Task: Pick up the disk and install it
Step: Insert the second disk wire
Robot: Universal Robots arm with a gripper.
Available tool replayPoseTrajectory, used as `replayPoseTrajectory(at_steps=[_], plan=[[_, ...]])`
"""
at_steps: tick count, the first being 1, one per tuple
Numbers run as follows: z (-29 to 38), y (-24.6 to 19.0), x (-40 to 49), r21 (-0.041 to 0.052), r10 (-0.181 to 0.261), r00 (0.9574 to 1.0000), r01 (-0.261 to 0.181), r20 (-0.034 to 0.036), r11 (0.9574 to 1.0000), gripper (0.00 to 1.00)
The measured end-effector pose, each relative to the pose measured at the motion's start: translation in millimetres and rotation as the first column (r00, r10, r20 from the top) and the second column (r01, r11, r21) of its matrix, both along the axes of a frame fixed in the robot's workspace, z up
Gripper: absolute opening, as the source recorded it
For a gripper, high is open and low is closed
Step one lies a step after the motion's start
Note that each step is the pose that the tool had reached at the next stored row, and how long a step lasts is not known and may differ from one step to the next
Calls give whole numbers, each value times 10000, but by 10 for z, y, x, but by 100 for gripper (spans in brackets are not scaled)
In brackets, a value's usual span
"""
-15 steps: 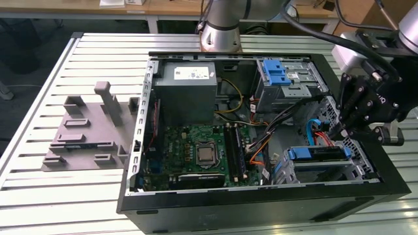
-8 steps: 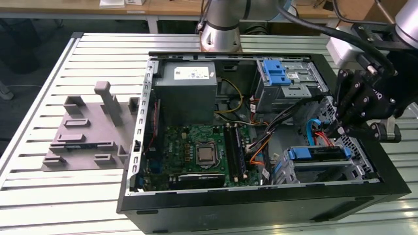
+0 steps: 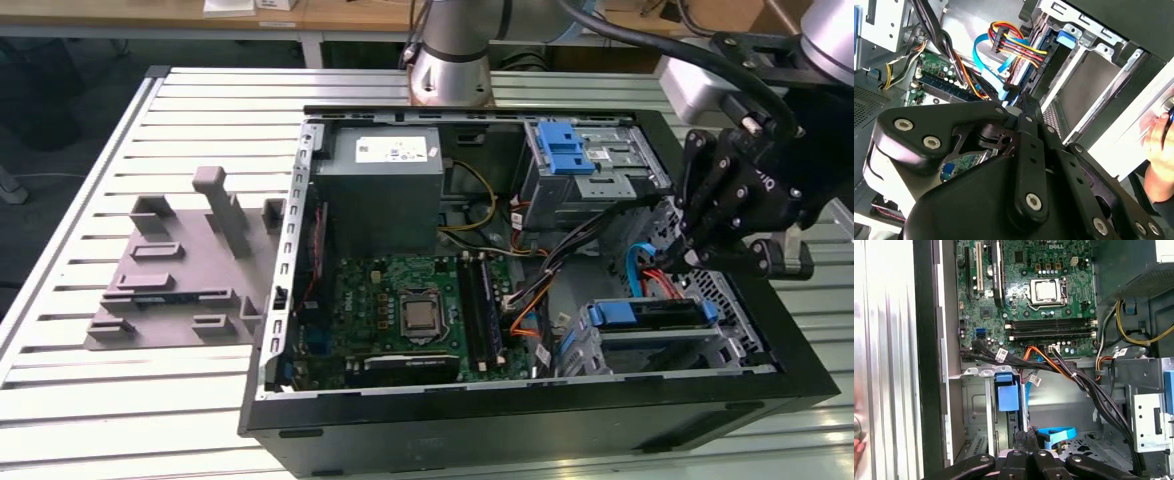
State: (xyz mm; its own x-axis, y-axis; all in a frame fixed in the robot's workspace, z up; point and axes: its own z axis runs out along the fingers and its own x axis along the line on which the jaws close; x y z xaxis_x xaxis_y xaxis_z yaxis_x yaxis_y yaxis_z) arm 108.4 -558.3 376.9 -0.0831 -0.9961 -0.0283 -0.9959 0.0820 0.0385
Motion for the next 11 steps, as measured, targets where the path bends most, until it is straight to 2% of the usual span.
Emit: replayPoseTrajectory(at_steps=[6, 7, 11], plan=[[0, 13, 0, 0, 0, 10000, 0, 0, 10000, 11], [1, 31, 0, 1, 1, 10000, -1, 0, 10000, 18], [14, 102, -1, 0, 1, 10000, -1, 0, 10000, 18]])
